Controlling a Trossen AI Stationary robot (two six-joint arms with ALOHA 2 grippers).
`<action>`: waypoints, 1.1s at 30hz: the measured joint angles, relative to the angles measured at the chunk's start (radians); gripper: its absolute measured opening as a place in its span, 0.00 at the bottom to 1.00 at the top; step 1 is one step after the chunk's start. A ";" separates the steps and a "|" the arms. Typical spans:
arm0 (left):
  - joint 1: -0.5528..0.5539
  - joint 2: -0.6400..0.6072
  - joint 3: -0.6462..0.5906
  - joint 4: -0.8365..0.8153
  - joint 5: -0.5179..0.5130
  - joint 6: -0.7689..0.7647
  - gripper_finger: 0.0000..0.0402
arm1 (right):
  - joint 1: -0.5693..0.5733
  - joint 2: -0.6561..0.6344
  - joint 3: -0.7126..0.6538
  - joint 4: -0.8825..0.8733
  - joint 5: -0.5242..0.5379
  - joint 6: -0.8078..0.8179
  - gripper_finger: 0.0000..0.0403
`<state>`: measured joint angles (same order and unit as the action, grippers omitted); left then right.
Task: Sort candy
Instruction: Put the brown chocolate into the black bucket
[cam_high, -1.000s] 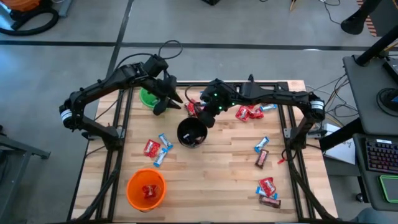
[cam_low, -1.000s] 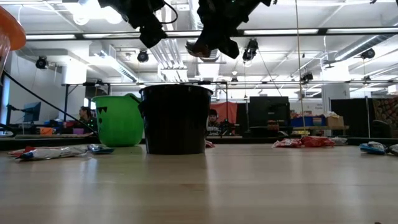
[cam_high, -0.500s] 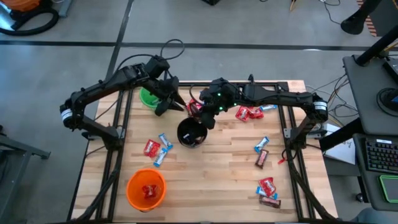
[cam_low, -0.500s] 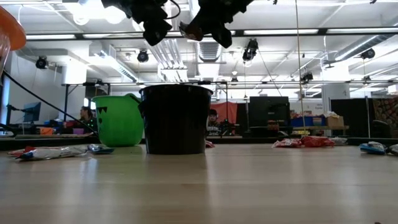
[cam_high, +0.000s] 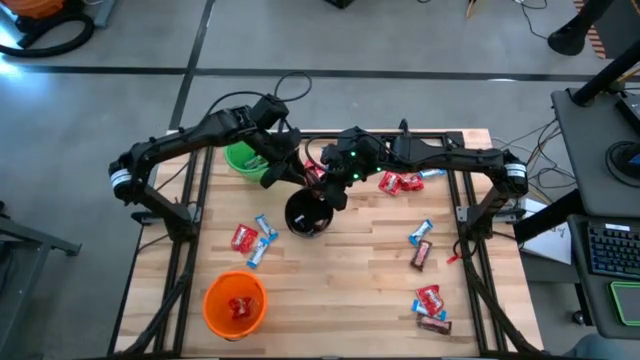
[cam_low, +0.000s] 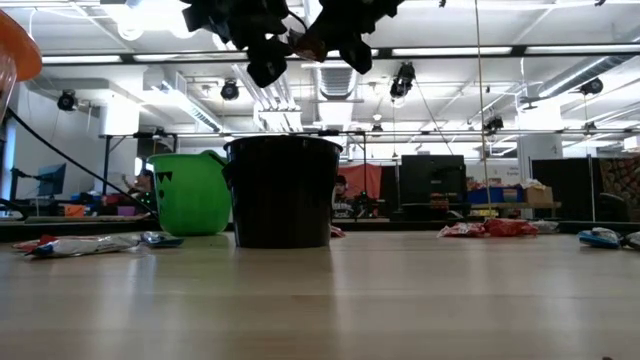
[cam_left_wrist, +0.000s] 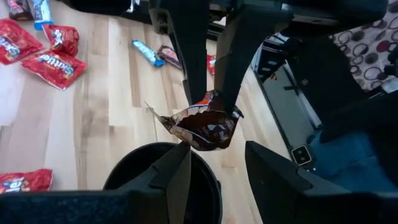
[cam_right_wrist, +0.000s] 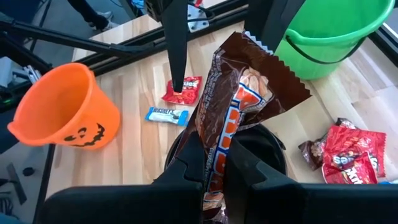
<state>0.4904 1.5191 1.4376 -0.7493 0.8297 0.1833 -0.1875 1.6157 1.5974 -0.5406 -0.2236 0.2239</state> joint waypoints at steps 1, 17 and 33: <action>0.000 -0.001 0.000 0.005 0.007 -0.005 0.34 | 0.000 0.000 0.000 0.002 0.000 0.000 0.03; -0.001 0.000 0.000 0.025 0.026 -0.014 0.34 | 0.008 0.008 0.000 0.053 -0.028 0.002 0.03; -0.001 0.000 0.000 0.035 0.095 -0.062 0.34 | 0.033 0.010 0.000 0.056 -0.038 -0.017 0.03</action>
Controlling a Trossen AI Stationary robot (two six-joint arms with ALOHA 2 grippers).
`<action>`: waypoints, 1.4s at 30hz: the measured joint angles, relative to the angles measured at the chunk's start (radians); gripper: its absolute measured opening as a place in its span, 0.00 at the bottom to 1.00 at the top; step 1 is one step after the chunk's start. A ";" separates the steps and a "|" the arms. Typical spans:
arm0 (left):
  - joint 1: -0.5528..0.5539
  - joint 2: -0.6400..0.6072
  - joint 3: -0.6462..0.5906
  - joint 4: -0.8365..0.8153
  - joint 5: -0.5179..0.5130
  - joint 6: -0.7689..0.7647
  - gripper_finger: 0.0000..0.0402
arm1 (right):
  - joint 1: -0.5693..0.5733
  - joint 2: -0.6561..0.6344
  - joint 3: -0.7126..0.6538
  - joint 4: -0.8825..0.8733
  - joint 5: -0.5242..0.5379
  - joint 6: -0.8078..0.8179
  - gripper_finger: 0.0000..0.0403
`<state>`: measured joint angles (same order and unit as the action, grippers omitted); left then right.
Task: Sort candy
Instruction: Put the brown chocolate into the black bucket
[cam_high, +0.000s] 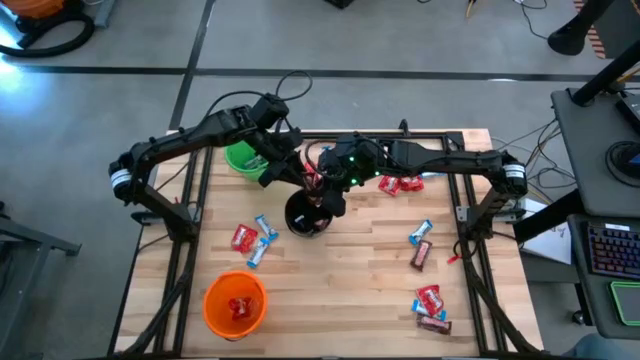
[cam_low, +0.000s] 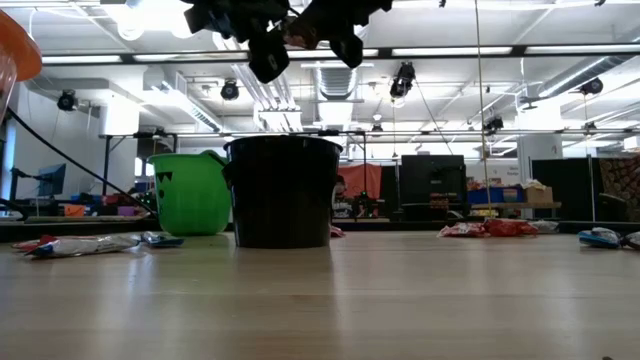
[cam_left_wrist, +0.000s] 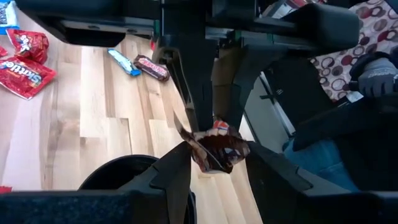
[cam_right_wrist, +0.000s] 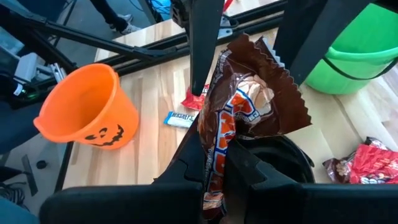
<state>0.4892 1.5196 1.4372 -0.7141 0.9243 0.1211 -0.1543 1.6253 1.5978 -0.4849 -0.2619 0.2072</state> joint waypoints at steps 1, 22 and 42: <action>0.000 0.000 0.000 0.000 0.000 0.000 0.34 | 0.000 0.000 0.000 0.003 0.000 -0.001 0.03; -0.004 0.000 0.000 0.033 -0.006 0.101 0.05 | -0.005 0.000 0.000 0.047 0.001 0.020 0.17; -0.002 -0.006 0.000 0.017 -0.009 0.115 0.01 | -0.013 -0.166 0.000 -0.103 0.161 0.018 0.54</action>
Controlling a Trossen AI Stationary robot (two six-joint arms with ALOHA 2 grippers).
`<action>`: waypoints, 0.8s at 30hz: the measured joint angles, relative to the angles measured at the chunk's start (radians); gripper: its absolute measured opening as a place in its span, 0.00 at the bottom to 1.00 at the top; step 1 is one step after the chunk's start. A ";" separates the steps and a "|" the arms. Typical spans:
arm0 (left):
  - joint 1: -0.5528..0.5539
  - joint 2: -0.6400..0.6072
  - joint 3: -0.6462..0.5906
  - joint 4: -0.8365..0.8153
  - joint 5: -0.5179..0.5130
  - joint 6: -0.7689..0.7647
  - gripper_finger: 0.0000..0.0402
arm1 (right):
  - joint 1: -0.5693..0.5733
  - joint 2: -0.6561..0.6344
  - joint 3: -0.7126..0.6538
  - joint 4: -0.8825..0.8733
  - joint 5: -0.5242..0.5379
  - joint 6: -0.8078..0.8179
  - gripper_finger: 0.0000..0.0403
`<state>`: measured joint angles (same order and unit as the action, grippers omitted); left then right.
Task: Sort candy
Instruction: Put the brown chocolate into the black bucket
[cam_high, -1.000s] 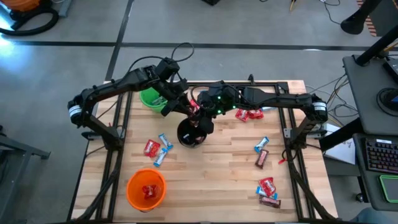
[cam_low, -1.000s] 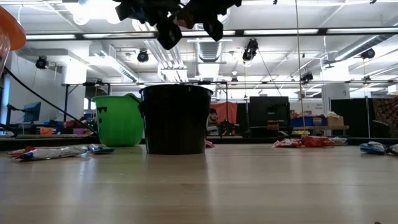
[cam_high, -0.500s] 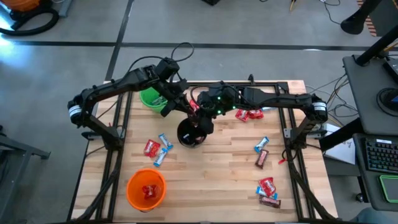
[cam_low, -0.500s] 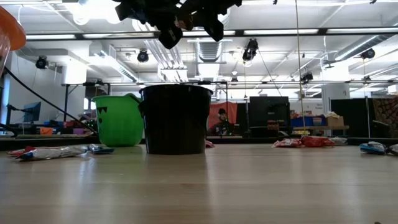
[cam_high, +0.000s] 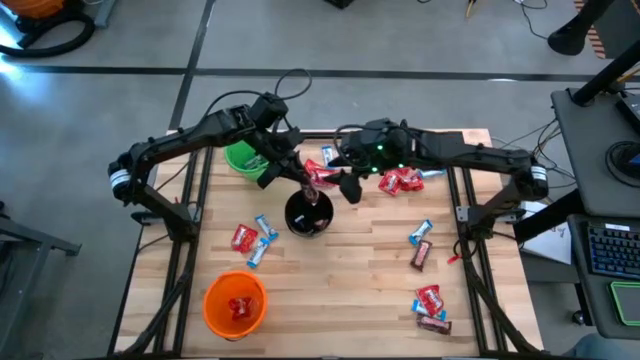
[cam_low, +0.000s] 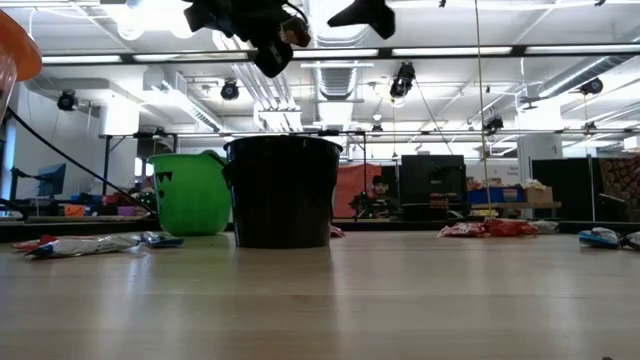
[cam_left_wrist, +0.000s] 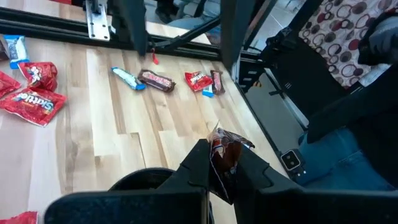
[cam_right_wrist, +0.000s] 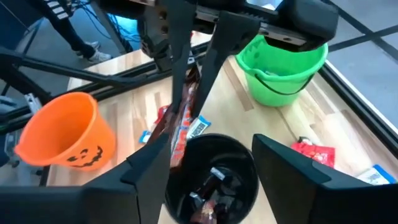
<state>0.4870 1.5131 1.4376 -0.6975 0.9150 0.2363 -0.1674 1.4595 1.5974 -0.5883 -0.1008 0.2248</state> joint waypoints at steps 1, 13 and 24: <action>0.001 0.000 0.000 -0.013 -0.005 0.007 0.01 | -0.002 -0.009 0.000 -0.014 0.000 -0.001 0.54; 0.048 -0.002 0.000 -0.161 -0.156 0.065 0.03 | -0.003 -0.057 0.000 -0.121 0.121 0.000 0.54; 0.036 -0.001 0.000 -0.263 -0.174 0.023 0.12 | -0.023 -0.042 0.000 -0.149 0.158 0.000 0.54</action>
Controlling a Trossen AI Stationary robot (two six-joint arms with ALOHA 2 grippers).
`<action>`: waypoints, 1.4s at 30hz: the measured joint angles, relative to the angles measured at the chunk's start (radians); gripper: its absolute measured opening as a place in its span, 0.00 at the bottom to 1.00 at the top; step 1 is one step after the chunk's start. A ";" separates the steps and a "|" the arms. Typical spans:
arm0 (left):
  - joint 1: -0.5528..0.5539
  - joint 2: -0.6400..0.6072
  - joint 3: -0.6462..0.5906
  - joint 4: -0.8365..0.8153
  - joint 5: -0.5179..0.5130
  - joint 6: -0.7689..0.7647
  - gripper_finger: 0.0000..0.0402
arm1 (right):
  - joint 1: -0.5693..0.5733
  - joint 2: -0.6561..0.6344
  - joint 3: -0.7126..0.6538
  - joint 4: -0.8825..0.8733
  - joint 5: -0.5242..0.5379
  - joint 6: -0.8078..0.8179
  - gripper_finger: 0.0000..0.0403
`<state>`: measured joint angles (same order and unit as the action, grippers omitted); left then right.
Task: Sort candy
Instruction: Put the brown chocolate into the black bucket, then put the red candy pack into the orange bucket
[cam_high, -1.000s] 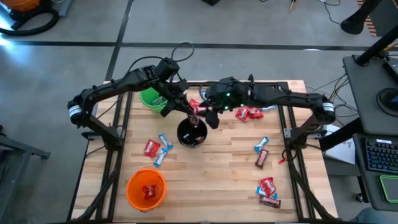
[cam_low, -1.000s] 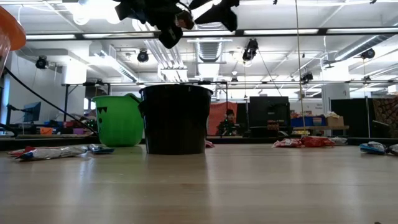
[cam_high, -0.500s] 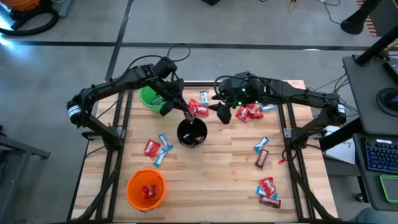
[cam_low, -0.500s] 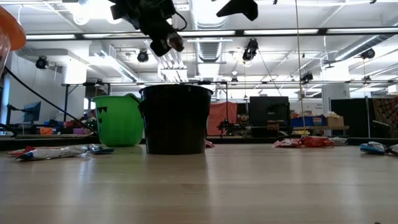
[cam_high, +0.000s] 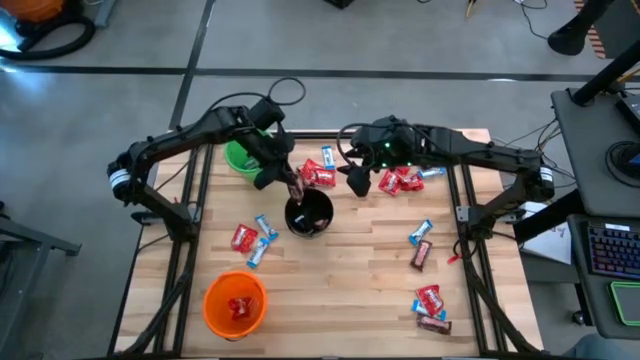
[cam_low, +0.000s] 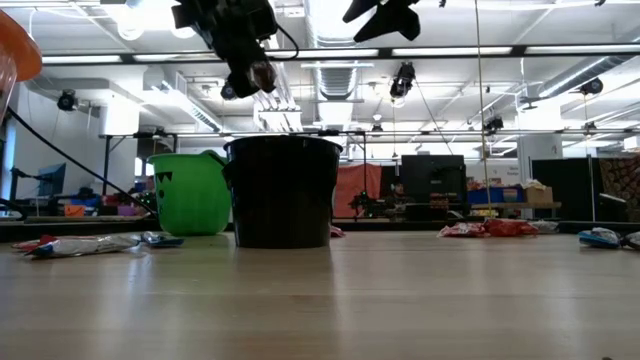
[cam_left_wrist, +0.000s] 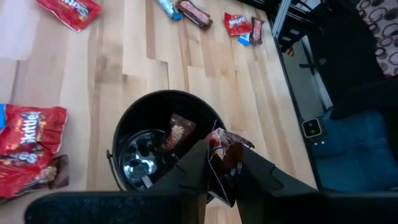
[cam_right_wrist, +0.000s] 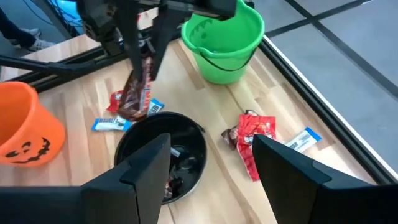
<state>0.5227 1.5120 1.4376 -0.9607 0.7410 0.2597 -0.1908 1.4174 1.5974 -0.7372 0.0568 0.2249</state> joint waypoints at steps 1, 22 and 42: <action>-0.004 0.001 0.000 0.001 0.000 -0.004 0.12 | -0.005 0.000 0.000 0.000 0.000 0.000 0.54; -0.065 0.078 0.000 0.020 -0.025 -0.033 0.24 | -0.091 0.000 0.000 -0.058 -0.003 0.000 0.54; -0.071 0.061 0.000 0.115 -0.018 0.011 0.24 | -0.151 0.090 0.000 -0.306 0.105 0.094 0.54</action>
<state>0.4515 1.5731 1.4376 -0.8453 0.7233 0.2702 -0.3421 1.5078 1.5969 -1.0430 0.1617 0.3187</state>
